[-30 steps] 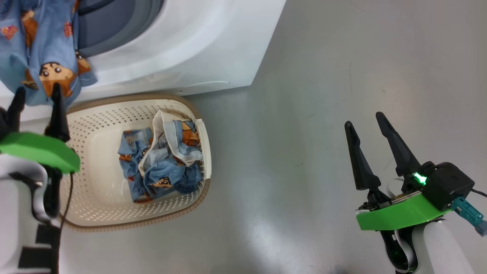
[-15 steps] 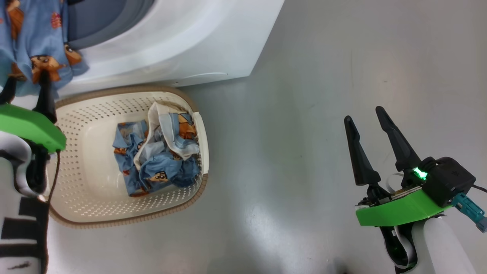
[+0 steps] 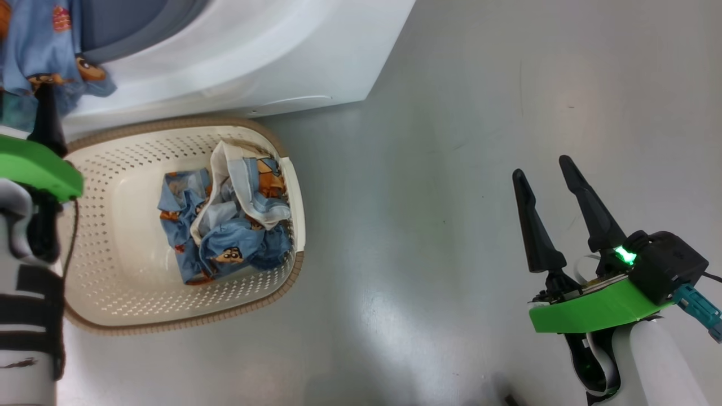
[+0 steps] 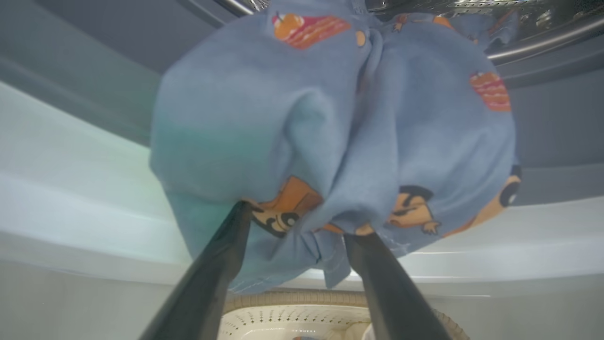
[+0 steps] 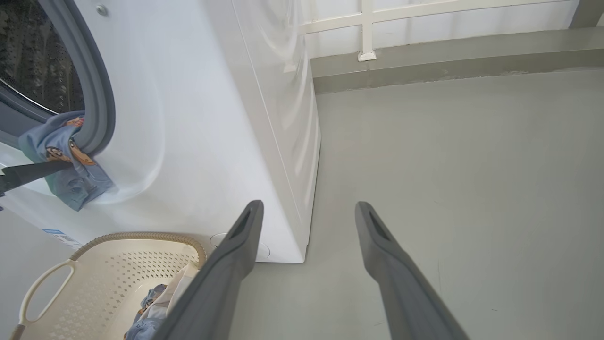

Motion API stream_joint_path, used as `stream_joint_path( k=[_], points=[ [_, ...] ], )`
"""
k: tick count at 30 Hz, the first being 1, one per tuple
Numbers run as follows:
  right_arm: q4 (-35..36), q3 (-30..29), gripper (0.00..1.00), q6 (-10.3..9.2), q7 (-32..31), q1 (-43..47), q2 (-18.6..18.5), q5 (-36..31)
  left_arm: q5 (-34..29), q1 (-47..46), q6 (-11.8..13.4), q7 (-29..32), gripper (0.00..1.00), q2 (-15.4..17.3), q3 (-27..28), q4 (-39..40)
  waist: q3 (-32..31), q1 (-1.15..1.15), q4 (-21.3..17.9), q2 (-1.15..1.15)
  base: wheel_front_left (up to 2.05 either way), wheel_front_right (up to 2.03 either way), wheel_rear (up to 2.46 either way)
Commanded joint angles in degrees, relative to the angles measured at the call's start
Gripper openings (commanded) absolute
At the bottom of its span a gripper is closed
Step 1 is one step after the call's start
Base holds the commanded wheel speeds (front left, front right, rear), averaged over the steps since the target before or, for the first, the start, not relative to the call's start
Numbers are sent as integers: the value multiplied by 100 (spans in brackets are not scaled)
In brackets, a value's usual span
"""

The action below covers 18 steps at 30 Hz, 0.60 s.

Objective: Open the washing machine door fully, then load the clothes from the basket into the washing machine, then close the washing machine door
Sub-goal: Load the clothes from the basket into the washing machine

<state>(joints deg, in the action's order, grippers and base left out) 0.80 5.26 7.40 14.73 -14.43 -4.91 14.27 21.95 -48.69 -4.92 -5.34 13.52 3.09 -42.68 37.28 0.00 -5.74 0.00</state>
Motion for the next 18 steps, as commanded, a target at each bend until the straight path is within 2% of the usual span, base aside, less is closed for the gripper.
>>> stream_joint_path(
  k=[1,2,10,18],
  points=[
    [113,102,100,9,27,-6,32,56,-25,-232,-51,-164,23,254,52,139,-28,0,34,0,0,0,0],
    [110,90,100,9,27,-4,33,52,6,-220,-82,-232,0,224,29,126,-47,0,53,0,0,0,0],
    [83,74,100,9,27,6,22,20,129,0,-182,-550,0,134,-113,164,-193,0,160,0,0,0,0],
    [43,8,100,9,27,102,13,42,112,426,-188,-731,0,85,-243,555,-391,0,217,0,0,0,0]
  ],
)
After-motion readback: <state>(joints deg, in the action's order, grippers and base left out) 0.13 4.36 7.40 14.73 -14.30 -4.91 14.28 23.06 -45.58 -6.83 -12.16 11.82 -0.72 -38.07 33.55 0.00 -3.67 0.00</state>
